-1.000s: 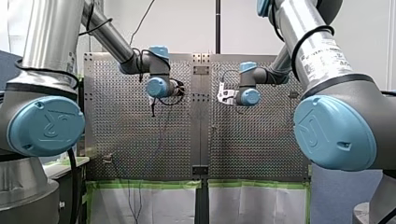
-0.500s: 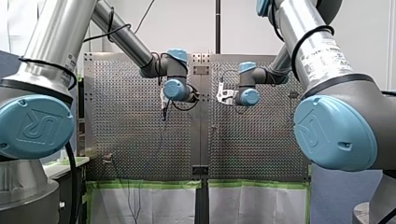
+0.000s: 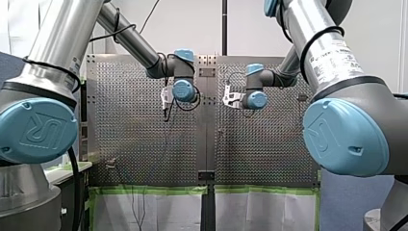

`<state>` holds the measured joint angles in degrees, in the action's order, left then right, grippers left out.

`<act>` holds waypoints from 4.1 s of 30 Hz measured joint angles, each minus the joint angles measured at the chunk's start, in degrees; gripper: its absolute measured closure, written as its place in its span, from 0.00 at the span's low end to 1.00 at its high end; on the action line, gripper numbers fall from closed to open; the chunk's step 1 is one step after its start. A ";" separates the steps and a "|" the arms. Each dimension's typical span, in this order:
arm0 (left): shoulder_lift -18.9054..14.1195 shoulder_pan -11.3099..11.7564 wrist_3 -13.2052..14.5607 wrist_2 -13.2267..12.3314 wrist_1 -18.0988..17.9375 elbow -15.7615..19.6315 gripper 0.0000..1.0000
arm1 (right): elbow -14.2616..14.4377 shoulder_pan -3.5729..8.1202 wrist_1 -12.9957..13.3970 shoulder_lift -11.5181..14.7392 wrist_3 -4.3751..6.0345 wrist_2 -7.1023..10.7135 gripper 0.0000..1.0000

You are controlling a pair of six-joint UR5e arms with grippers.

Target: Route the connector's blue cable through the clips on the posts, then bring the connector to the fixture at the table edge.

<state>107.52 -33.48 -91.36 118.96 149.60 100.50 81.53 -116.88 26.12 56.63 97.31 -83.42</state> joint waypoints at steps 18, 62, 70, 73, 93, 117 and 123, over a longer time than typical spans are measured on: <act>4.45 -0.45 0.22 4.05 0.74 -4.50 0.00 | -0.01 0.02 0.14 0.00 0.00 0.00 0.84; 11.24 2.62 1.74 8.88 2.82 -16.08 0.00 | -0.01 -0.13 -0.16 0.02 -0.26 0.00 0.84; 11.25 2.07 3.28 9.45 3.15 -16.06 0.31 | 0.00 -0.16 -0.31 0.02 -0.27 -0.08 0.84; 11.25 1.94 3.59 8.43 3.28 -15.97 0.83 | 0.00 -0.21 -0.34 0.02 -0.26 -0.09 0.84; 11.25 2.46 1.44 9.19 2.62 -15.05 1.00 | -0.01 -0.23 -0.57 0.01 -0.27 -0.17 0.84; 11.32 1.06 3.56 7.44 0.62 -10.16 1.00 | 2.91 -1.00 -8.43 2.24 -3.47 -7.71 0.84; 11.30 0.15 3.64 6.64 -0.47 -8.65 1.00 | 5.76 -0.97 -6.84 5.02 -2.27 -10.30 0.84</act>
<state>118.82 -33.32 -87.72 125.59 149.14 91.86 87.29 -117.84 19.27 61.66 95.04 -93.72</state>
